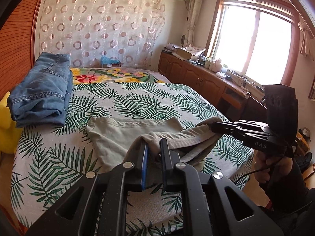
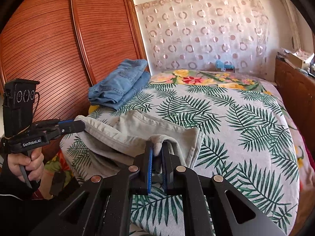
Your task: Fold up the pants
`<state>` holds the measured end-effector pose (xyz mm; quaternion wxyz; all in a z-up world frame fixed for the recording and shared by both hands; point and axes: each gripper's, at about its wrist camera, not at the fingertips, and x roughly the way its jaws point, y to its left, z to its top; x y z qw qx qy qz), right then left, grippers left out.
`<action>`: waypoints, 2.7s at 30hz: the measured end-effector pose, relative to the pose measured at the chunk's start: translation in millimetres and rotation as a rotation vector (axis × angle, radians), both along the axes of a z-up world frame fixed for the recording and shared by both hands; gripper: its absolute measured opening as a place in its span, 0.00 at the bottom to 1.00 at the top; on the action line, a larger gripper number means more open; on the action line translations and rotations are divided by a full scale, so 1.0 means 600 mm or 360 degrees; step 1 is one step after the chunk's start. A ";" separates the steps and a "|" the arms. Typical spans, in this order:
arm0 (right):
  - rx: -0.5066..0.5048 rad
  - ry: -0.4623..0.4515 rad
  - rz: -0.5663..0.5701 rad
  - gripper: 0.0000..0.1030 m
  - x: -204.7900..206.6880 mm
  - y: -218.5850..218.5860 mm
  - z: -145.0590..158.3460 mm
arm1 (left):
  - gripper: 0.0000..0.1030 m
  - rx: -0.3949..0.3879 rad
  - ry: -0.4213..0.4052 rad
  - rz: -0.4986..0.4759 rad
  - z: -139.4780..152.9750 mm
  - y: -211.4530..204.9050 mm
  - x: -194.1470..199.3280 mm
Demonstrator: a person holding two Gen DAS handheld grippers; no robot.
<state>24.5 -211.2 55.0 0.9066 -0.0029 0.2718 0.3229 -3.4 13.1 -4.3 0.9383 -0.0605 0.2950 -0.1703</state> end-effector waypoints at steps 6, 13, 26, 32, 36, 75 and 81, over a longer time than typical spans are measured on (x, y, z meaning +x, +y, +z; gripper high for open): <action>-0.0001 -0.0013 -0.0019 0.07 0.027 0.020 0.002 | 0.12 0.0013 -0.0078 0.0020 0.028 0.004 0.012; 0.0010 -0.0075 -0.0031 0.07 0.046 0.029 0.015 | 0.12 0.0054 -0.0132 0.0045 0.042 0.008 0.030; -0.0094 0.0034 -0.0035 0.07 0.121 0.067 -0.023 | 0.12 0.0107 0.0046 0.0099 -0.021 0.022 0.090; -0.0133 0.0081 -0.0039 0.07 0.145 0.082 -0.039 | 0.18 0.0131 0.0104 0.0129 -0.039 0.022 0.103; -0.0145 0.0104 -0.0039 0.07 0.155 0.088 -0.047 | 0.45 0.0128 0.0103 0.0117 -0.047 0.023 0.099; -0.0421 0.0101 0.0187 0.16 0.182 0.115 -0.041 | 0.61 0.0226 0.0286 0.0198 -0.115 0.067 0.134; -0.0337 0.0150 0.0162 0.05 0.220 0.105 -0.040 | 0.61 0.0198 0.0286 0.0201 -0.116 0.070 0.133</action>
